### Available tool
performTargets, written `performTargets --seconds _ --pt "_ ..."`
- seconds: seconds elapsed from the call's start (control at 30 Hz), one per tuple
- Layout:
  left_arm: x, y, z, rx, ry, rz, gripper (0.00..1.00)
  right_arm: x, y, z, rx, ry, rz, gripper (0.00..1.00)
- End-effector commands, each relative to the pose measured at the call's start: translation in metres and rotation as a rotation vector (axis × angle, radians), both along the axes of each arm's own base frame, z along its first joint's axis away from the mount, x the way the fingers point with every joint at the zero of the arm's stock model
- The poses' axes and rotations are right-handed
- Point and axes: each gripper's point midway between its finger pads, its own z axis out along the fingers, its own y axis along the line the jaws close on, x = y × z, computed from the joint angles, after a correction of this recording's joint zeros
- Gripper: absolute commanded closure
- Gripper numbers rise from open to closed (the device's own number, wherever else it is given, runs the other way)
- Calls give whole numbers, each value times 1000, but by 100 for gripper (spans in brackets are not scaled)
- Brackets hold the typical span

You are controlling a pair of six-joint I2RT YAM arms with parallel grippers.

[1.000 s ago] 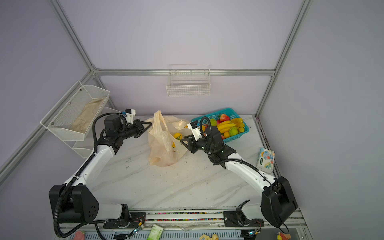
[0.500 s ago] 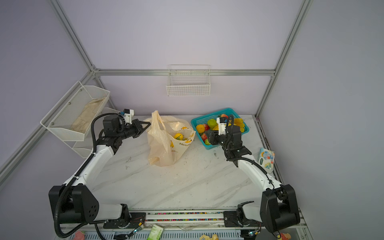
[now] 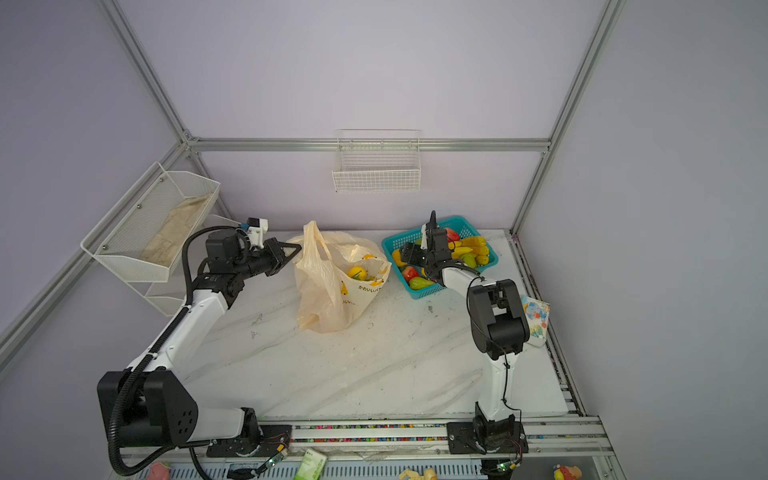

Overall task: Place the fake fruits into the plastic bag and tie a complex knot
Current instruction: 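Return the right gripper to the basket and reach for the next fruit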

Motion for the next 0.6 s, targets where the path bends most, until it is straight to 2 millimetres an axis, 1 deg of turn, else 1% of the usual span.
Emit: performTargets --seconds 0.0,0.03,0.13,0.23,0.33,0.43,0.57 --pt "-3 -1 -1 -11 -18 -12 100 10 7 -8 16 44 -12 16" --pt "-3 -1 0 -14 -20 -17 100 12 9 -13 15 59 -7 16" --pt "-2 1 -2 -5 -20 -6 100 16 16 -21 20 75 14 16" --pt "-3 -2 -1 -15 -18 -22 100 16 24 -27 23 85 33 16" --pt "-2 1 -2 -5 -20 -6 100 15 30 -33 23 96 45 16" --pt "-3 -2 -2 -17 -14 -22 100 13 35 -39 26 111 61 19" --pt "-3 -1 -2 -10 -16 -11 100 12 38 -41 27 113 67 24"
